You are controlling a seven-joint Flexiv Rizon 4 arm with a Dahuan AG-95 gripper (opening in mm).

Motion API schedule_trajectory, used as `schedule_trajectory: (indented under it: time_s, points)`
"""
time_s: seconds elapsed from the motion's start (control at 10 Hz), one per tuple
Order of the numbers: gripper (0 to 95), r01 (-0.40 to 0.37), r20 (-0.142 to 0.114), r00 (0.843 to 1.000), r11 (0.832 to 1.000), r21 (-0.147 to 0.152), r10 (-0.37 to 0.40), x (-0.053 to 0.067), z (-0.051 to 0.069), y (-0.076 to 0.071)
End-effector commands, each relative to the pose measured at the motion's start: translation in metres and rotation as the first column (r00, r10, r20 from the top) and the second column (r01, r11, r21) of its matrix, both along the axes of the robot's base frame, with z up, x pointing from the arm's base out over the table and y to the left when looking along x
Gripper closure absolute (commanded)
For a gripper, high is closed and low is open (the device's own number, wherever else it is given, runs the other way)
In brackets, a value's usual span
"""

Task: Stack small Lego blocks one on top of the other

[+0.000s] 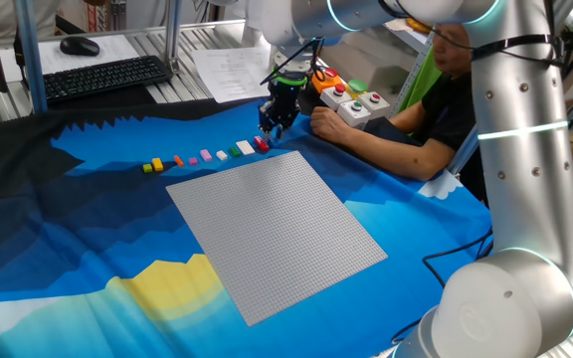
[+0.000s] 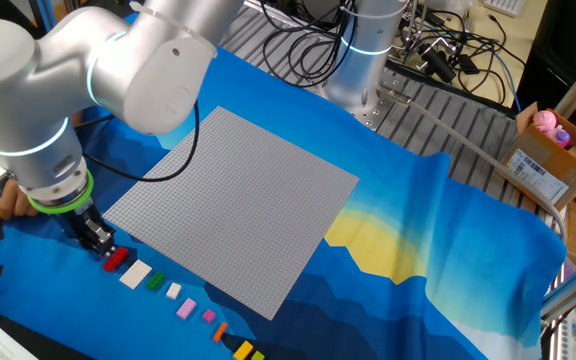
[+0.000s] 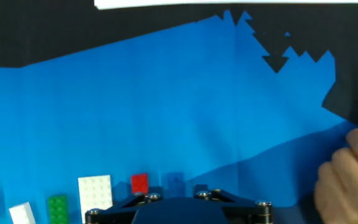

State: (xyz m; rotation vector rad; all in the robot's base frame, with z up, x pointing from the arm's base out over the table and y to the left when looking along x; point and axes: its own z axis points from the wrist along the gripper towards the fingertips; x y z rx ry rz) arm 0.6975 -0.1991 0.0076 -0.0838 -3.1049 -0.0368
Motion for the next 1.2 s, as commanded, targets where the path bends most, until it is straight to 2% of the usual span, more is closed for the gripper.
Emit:
schedule_trajectory:
  time_s: [0.1, 0.4, 0.7, 0.9, 1.2]
  points:
    - [95.0, -0.002, 0.000, 1.000, 1.000, 0.002, 0.002, 0.000, 0.000, 0.001]
    - [95.0, 0.009, 0.001, 1.000, 1.000, 0.001, -0.009, -0.001, 0.004, 0.004]
    - [95.0, 0.050, -0.011, 0.999, 0.999, 0.004, -0.050, -0.007, 0.028, 0.020]
    - [95.0, 0.028, -0.019, 0.999, 1.000, 0.007, -0.028, -0.021, 0.042, 0.033]
    - [95.0, 0.026, -0.018, 0.999, 1.000, 0.004, -0.026, -0.047, 0.043, 0.053]
